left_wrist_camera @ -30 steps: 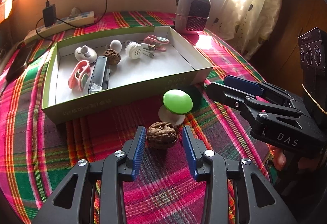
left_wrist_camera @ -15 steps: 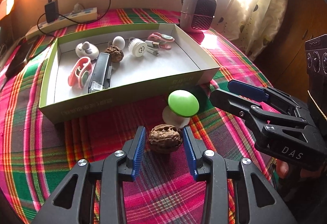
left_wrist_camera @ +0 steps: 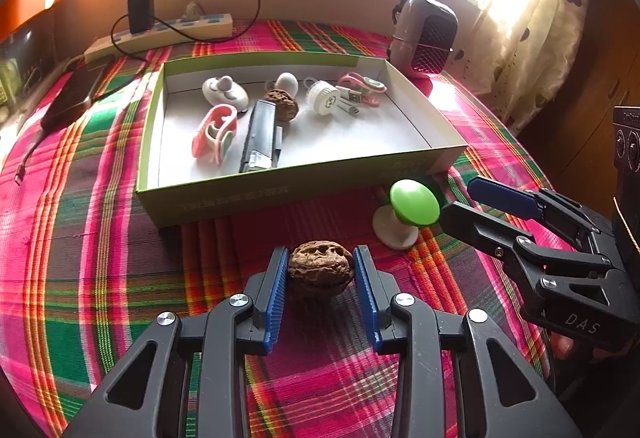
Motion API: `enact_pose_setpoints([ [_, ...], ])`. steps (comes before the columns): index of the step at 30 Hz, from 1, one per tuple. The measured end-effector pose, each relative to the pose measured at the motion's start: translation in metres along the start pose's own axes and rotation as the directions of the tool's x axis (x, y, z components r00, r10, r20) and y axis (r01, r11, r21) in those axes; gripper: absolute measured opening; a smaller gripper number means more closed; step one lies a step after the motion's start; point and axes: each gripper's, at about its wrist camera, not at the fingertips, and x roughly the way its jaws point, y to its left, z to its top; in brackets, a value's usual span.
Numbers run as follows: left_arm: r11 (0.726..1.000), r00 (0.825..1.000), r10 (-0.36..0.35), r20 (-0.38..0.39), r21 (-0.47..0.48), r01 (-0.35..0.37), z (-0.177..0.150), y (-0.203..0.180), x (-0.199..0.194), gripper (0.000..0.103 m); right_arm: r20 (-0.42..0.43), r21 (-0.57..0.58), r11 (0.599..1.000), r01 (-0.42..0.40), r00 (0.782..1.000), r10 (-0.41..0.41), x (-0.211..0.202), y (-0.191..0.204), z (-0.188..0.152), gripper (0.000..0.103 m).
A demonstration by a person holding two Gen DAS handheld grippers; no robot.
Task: Organize objects
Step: 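Close the left tool on the brown walnut, then close the right tool on the green mushroom toy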
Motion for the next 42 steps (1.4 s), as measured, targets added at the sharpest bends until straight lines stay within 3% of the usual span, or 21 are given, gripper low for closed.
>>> enact_pose_setpoints([
  [19,1.000,1.000,0.014,0.011,-0.016,-0.014,0.000,0.013,-0.002,0.031,-0.060,-0.140,0.990,-0.001,0.998,-0.008,0.030,0.031,0.010,0.054],
  [42,1.000,1.000,0.008,0.020,-0.013,-0.008,0.001,0.014,-0.001,0.031,-0.092,-0.127,0.992,0.001,0.996,-0.013,0.041,0.028,0.015,0.054],
])
